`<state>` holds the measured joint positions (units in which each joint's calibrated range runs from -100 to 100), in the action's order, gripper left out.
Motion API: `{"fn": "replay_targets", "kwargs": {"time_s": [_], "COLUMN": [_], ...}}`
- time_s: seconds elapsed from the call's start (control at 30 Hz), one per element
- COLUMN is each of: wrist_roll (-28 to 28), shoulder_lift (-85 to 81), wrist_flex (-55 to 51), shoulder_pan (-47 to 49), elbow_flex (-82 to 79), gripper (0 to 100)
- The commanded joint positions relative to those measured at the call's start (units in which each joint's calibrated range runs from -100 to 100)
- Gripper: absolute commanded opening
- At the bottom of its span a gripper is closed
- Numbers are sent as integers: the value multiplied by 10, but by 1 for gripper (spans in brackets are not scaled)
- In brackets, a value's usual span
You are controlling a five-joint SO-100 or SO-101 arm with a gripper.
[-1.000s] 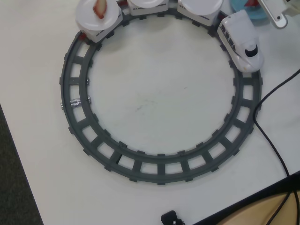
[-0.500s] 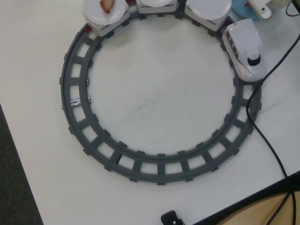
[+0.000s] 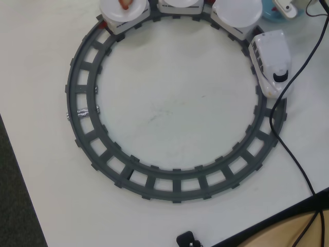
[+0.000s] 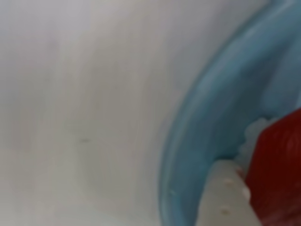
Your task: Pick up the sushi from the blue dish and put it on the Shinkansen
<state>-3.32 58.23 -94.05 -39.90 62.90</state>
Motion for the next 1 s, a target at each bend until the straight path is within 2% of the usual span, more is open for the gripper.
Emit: {"fn": "replay_targets", "kwargs": {"time_s": [0.0, 0.4, 0.73, 0.97], "wrist_roll": [2, 2, 2, 2], "shoulder_lift": [-24, -207, -303, -269], "wrist_flex": [-34, -56, -52, -54], "shoulder_pan": [-12, -19, 92, 166], "elbow_flex": [72, 120, 125, 120], "gripper": [2, 2, 2, 2]}}
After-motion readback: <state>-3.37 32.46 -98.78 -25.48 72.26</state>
